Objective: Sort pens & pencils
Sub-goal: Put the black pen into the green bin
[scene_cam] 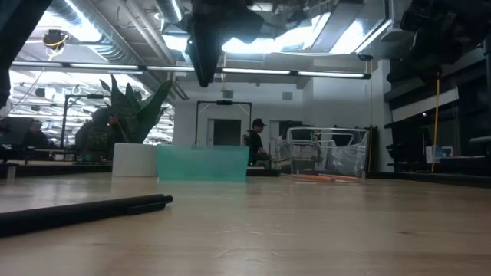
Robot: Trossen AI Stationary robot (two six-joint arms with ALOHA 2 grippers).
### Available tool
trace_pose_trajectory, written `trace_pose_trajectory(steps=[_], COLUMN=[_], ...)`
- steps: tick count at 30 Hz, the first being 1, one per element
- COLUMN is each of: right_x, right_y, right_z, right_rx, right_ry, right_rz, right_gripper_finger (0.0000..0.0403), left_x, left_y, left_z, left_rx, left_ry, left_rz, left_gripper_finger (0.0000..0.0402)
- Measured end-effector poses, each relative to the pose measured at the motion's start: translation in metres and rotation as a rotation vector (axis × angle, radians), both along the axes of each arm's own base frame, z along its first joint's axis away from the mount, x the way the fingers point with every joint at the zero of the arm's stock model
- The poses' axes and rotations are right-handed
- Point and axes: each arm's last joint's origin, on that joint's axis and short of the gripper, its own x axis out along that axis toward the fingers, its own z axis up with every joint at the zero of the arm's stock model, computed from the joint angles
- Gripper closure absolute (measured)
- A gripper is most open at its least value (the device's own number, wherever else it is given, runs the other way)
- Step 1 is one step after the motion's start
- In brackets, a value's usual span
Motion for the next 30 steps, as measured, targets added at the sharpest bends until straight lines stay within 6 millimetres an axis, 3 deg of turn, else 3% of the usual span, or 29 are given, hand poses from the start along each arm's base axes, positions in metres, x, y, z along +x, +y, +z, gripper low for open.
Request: trace_pose_trajectory(steps=[8, 13, 21, 26, 30], right_x=[0.0, 0.0, 0.0, 0.0, 0.0], right_y=[0.0, 0.0, 0.0, 0.0, 0.0], right_z=[0.0, 0.0, 0.0, 0.0, 0.0], right_rx=[0.028, 0.031, 0.028, 0.047, 0.049], right_ry=[-0.007, -0.009, -0.008, -0.013, -0.014], right_rz=[-0.019, -0.021, -0.019, -0.031, -0.033], right_gripper_finger=[0.0382, 0.0382, 0.0382, 0.0382, 0.0382], left_x=[-0.007, -0.016, -0.022, -0.021, -0.024], left_y=[-0.054, -0.089, -0.142, -0.16, -0.164], left_z=[-0.001, -0.013, -0.058, -0.088, -0.1], left_rx=[0.051, 0.071, -0.033, -0.141, -0.206], left_ry=[0.025, 0.053, 0.003, -0.064, -0.045], left_rz=[0.051, 0.128, 0.132, 0.138, 0.173], left_gripper_finger=[0.0269, 0.0269, 0.0269, 0.0269, 0.0269])
